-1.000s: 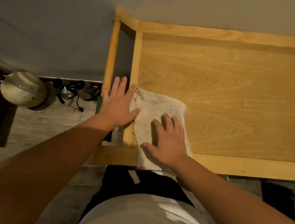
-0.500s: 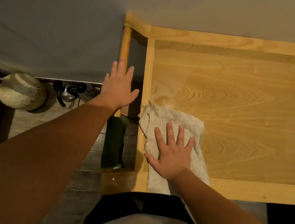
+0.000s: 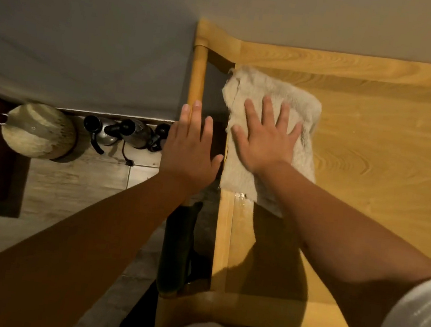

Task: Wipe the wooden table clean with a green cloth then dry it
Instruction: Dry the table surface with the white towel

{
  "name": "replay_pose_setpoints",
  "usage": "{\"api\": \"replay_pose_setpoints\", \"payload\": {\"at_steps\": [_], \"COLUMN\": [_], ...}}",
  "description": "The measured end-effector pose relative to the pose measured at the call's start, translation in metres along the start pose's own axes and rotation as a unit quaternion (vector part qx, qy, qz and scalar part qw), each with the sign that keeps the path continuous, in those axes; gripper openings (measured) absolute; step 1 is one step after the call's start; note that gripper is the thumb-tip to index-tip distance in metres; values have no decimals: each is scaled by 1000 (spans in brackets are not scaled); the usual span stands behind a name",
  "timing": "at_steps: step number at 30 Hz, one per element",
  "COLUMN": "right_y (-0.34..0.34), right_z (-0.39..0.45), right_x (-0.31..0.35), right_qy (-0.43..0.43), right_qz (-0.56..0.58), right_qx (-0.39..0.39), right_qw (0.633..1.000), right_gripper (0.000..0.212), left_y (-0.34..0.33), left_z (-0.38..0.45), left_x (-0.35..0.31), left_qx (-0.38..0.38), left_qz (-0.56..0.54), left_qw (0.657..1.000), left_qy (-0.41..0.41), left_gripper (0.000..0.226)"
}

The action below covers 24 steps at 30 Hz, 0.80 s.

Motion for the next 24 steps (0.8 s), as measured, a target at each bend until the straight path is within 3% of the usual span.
{"api": "replay_pose_setpoints", "payload": {"at_steps": [4, 11, 17, 24], "right_y": [13, 19, 19, -5], "right_z": [76, 137, 114, 8], "right_x": [6, 10, 11, 14], "right_qy": [3, 28, 45, 57], "right_qz": [7, -29, -43, -29], "right_qx": [-42, -52, -38, -15], "right_qw": [999, 998, 997, 998], "right_gripper": [60, 80, 73, 65], "left_y": [-4, -9, -2, 8], "left_z": [-2, 4, 2, 1], "left_x": [1, 3, 1, 0], "left_qx": [-12, -7, -3, -23], "left_qz": [-2, -14, -30, -58], "left_qw": [1000, 1000, 999, 998], "left_qy": [3, 20, 15, 23], "left_gripper": [81, 84, 70, 62]}}
Point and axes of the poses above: each hand's wrist, its own z-axis towards the middle knuckle, its own y-axis out of the back of the hand, x = y × z, the point moved 4 cm from there along z, towards the middle knuckle, and after that the axes turned 4 degrees about -x, right-handed, at the moved point
